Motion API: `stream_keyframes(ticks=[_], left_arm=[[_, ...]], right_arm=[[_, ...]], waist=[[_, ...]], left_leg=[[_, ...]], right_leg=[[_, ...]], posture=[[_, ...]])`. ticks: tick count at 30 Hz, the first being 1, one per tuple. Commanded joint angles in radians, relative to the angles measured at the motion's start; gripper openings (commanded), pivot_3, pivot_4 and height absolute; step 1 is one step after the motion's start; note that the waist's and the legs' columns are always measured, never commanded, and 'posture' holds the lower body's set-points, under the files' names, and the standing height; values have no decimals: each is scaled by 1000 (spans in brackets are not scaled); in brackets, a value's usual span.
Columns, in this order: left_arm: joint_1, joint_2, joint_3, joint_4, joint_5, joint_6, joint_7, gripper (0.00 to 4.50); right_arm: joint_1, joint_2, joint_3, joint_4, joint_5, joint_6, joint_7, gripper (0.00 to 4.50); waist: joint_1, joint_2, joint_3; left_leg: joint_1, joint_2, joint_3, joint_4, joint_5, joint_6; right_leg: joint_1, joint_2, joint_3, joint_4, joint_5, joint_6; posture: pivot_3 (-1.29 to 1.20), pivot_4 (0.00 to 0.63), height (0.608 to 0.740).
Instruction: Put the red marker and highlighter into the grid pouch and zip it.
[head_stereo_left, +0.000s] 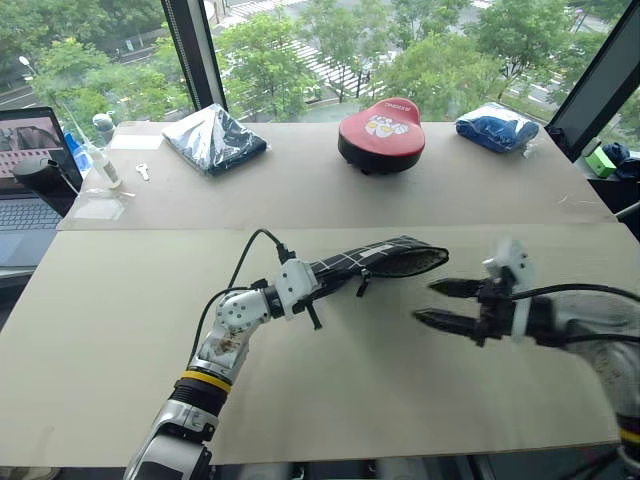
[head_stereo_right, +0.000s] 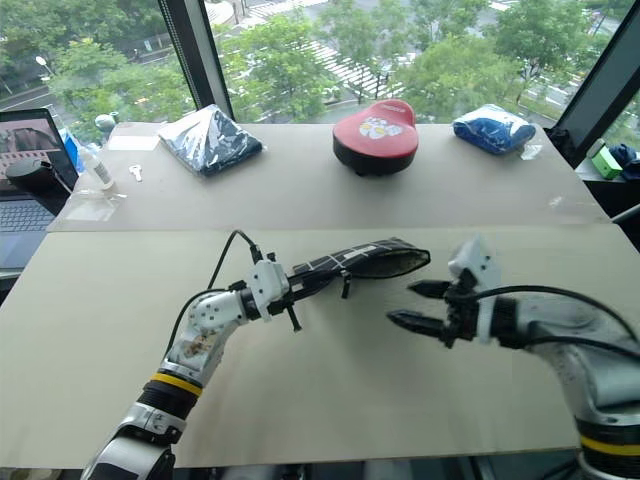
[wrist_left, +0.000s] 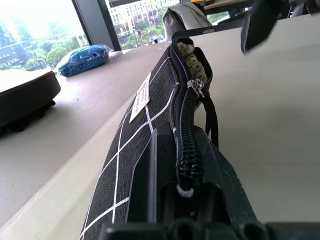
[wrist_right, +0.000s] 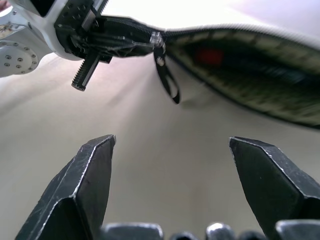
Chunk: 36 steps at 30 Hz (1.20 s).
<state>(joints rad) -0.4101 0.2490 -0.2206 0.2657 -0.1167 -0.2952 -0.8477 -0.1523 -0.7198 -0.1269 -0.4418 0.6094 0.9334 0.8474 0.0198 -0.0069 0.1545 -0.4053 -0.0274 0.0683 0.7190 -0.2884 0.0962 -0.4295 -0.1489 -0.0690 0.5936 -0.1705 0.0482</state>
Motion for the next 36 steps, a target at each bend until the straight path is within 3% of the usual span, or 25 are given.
stream_keyframes(ticks=[1, 6, 15, 16, 27, 36], left_arm=[[-5, 0, -1, -20, -6, -19, -6, 0], [-10, 0, 0, -21, -4, -18, -8, 0], [1, 6, 3, -30, -7, -15, -9, 0], [1, 6, 2, -31, -7, -14, -8, 0], [-1, 7, 5, -29, -5, -14, -2, 0], [-2, 1, 2, -25, -4, -16, 0, 0]], right_arm=[[-82, 79, 89, 33, -82, 15, -158, 4015], [-172, 203, 184, 104, -142, -7, -252, 4015], [-240, 298, 178, 150, -110, 27, -276, 4015], [-243, 302, 176, 156, -113, 21, -280, 3508], [-241, 264, 139, 117, -75, 14, -235, 20], [-209, 192, 87, 65, -56, 4, -220, 20]], waist=[[-1, 0, 0], [-2, 0, 0], [-6, 0, 0], [-7, 0, 0], [-8, 0, 0], [-7, 0, 0]], left_leg=[[-1, 0, 0, 0, 0, 0], [-2, -1, 1, 1, 1, -1], [-3, -5, 1, 0, 1, -1], [-3, -5, 1, 0, 1, -1], [-2, -5, 1, 0, 1, -1], [-2, -5, 1, 0, 1, -1]], right_leg=[[-1, 0, 0, 0, 0, 0], [-3, 2, 0, 1, 0, 0], [-3, 2, -1, 1, 0, 0], [-3, 2, -1, 1, 0, 0], [-3, 3, -1, 1, 0, 0], [-3, 3, -1, 1, 0, 0]], posture=[[0, 150, 740], [0, 150, 740], [0, 150, 740], [0, 150, 740], [0, 150, 740], [0, 150, 740]])
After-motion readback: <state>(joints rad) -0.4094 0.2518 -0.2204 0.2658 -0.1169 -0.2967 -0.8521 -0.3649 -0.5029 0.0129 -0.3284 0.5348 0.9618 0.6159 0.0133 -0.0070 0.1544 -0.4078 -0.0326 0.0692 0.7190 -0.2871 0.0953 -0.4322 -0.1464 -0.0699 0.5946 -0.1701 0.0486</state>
